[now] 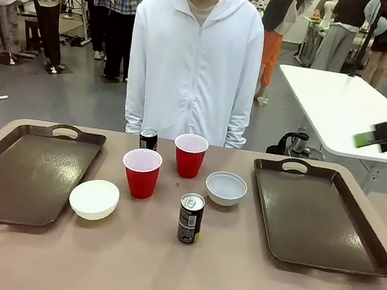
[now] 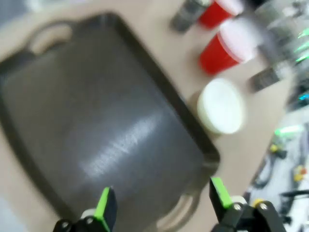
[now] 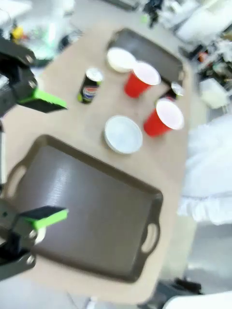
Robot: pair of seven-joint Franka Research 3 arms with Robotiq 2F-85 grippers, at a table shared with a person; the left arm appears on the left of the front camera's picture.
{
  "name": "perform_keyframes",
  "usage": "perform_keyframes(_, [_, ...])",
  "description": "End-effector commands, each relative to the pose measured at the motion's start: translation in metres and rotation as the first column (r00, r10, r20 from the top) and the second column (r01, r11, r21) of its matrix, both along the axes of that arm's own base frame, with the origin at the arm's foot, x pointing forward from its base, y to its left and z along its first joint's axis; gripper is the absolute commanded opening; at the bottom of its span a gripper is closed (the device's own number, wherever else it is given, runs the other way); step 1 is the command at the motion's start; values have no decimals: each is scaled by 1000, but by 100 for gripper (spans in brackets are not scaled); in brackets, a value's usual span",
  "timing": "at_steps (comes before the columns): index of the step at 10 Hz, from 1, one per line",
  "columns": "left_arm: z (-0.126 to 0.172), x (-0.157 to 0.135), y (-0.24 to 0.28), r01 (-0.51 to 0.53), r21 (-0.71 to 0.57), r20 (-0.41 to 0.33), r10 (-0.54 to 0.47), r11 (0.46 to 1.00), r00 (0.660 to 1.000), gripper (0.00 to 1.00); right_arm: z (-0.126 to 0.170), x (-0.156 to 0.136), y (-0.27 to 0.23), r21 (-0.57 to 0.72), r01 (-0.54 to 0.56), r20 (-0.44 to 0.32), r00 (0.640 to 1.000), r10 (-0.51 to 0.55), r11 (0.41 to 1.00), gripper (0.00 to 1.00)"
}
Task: Prepare tableware on both trays.
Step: Pick up a Picnic Bowl from the table and place it on a Handle tray.
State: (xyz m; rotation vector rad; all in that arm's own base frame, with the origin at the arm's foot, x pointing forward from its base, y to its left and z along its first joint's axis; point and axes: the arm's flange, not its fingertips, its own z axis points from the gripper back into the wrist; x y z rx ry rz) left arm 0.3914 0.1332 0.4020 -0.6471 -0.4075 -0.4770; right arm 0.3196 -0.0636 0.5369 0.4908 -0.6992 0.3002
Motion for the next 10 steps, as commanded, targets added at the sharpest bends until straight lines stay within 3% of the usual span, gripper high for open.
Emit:
perform_keyframes(1, [11, 33, 57, 23, -229, -42, -34, 973, 999, 100, -147, -106, -37, 92, 14, 23, 1000, -16, 996, 100])
perform_keyframes(3, [36, 3, 92, -43, -306, 26, 53, 951, 998, 100, -162, -125, -83, 190, 73, 31, 996, -80, 979, 100])
perform_keyframes(4, [31, -4, 132, -108, -348, -1, 115, 931, 993, 100, -169, -138, -105, 232, 90, 34, 994, -100, 968, 100])
perform_keyframes(7, [39, -17, 110, -243, -380, -86, 227, 893, 970, 100, -168, -169, -128, 291, 96, 92, 988, -127, 952, 100])
perform_keyframes(10, [46, -23, 100, -255, -379, -75, 244, 890, 967, 100, -153, -185, -129, 296, 100, 152, 977, -150, 950, 100])
